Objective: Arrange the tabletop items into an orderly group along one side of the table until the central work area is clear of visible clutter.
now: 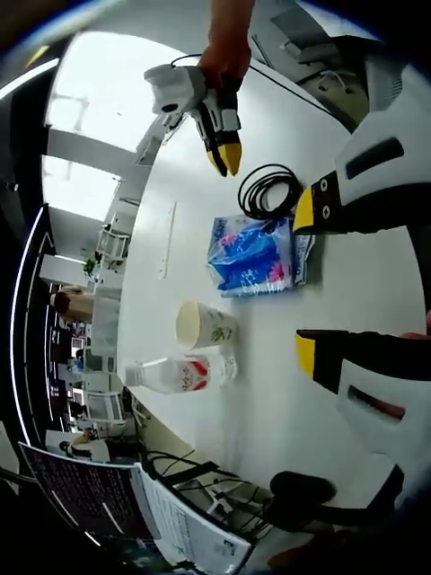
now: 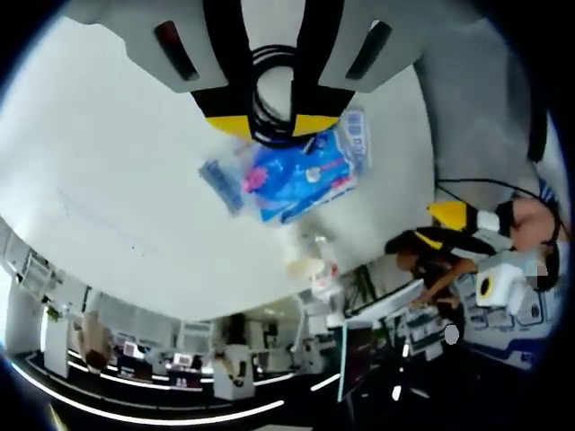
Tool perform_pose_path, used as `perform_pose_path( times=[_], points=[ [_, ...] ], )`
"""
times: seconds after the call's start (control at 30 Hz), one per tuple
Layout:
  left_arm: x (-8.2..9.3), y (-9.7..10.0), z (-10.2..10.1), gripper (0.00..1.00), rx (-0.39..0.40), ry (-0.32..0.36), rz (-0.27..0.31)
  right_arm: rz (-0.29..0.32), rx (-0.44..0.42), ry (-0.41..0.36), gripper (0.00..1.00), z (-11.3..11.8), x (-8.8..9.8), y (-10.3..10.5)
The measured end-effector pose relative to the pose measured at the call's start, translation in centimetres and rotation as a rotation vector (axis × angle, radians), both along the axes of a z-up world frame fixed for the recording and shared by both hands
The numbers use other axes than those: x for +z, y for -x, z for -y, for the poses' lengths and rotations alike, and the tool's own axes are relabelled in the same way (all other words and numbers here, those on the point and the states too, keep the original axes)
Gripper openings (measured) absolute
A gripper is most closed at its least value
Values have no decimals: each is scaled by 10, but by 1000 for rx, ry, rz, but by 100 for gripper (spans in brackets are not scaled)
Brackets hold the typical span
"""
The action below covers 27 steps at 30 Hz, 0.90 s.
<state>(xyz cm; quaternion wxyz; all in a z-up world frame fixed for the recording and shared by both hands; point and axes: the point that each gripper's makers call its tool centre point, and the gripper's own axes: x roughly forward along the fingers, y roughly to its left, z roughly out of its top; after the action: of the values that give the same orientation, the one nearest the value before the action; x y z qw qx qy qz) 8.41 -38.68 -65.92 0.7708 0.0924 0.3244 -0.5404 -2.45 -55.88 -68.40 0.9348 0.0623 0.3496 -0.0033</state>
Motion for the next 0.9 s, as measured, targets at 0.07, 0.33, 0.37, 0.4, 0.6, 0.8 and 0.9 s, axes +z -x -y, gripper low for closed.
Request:
perform_pose_path(
  times=[0.07, 0.33, 0.37, 0.4, 0.6, 0.8, 0.9],
  points=[
    [0, 1, 0, 41, -2, -1, 0, 0, -8, -7, 12, -2, -3, 4],
    [-1, 6, 2, 41, -19, -6, 4, 1, -40, -26, 12, -3, -7, 16],
    [-1, 7, 3, 41, -22, -6, 3, 2, -43, -28, 12, -2, -7, 17],
    [-1, 7, 4, 41, -23, -7, 3, 3, -47, -30, 12, -2, -7, 17],
    [-1, 10, 6, 41, -34, -4, 4, 9, -65, -46, 13, -3, -8, 23],
    [-1, 13, 7, 41, -43, -1, 4, 13, -96, -75, 14, -3, -10, 32],
    [-3, 15, 6, 41, -44, 3, 0, 12, -123, -98, 14, -3, -13, 38]
  ],
)
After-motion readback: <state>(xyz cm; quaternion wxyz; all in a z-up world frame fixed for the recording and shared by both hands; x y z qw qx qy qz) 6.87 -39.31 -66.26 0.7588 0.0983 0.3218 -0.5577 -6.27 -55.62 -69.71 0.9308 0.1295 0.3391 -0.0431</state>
